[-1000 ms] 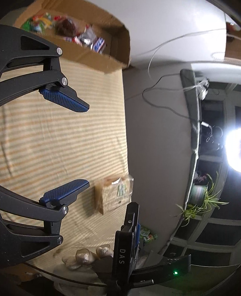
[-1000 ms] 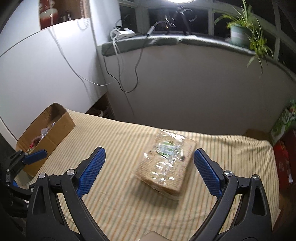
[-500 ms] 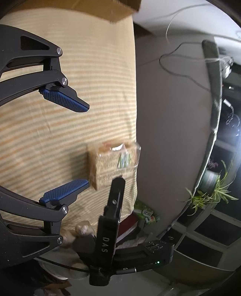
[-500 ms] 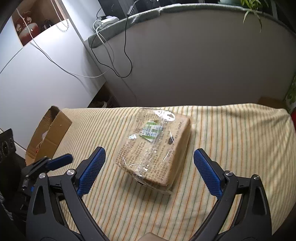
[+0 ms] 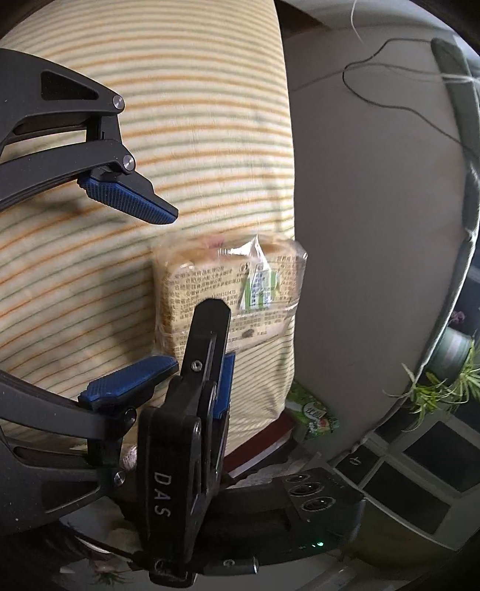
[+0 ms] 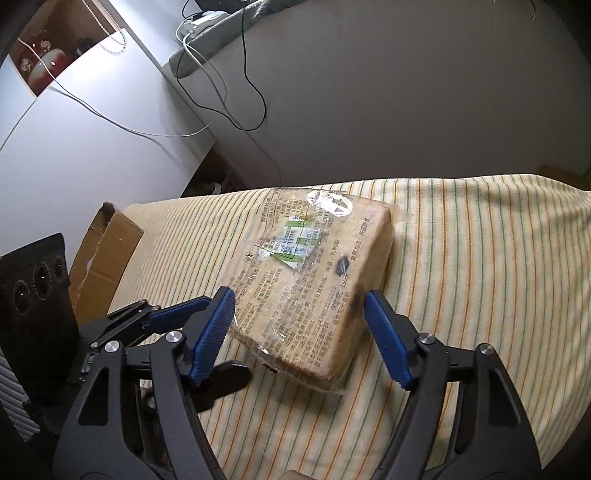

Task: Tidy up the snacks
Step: 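Grasp the bread loaf bag with the right tool while the left tool steadies it, then lift the bread loaf with the right tool and carry it over the box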

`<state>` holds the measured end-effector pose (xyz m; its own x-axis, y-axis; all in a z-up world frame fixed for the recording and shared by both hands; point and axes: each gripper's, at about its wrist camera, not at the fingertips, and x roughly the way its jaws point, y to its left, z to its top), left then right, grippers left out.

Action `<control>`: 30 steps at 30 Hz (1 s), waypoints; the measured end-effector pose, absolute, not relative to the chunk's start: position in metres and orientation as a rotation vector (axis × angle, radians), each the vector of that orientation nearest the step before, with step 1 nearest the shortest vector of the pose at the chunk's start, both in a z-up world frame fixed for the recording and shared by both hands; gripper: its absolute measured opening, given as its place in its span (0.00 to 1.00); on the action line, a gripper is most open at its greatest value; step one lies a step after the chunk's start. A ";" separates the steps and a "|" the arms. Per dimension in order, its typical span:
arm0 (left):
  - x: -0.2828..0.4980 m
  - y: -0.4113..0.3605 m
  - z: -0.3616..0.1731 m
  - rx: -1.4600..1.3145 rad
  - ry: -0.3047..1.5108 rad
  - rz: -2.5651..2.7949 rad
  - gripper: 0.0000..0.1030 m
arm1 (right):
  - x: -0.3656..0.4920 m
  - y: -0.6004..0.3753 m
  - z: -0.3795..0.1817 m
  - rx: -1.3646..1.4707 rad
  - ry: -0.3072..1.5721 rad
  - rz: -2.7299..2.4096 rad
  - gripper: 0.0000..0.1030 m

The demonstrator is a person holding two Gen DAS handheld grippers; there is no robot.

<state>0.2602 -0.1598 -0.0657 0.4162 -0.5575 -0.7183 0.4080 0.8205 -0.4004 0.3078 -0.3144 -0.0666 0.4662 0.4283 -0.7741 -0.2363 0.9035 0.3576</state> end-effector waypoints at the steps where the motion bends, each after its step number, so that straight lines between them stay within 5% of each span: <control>1: 0.262 -0.162 -0.067 -0.165 0.970 -0.609 0.69 | 0.309 -0.314 -0.067 0.209 1.009 0.412 0.71; 12: 0.263 -0.175 -0.064 -0.084 0.955 -0.606 0.58 | 0.311 -0.321 -0.069 0.204 1.019 0.398 0.44; 30: 0.231 -0.175 -0.042 -0.030 0.881 -0.582 0.56 | 0.285 -0.301 -0.045 0.153 0.972 0.412 0.41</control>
<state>0.2312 -0.1749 -0.0419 0.4921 -0.4917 -0.7183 0.4675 0.8454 -0.2584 0.2853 -0.3013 -0.0447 0.4935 0.4058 -0.7693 -0.2705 0.9122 0.3077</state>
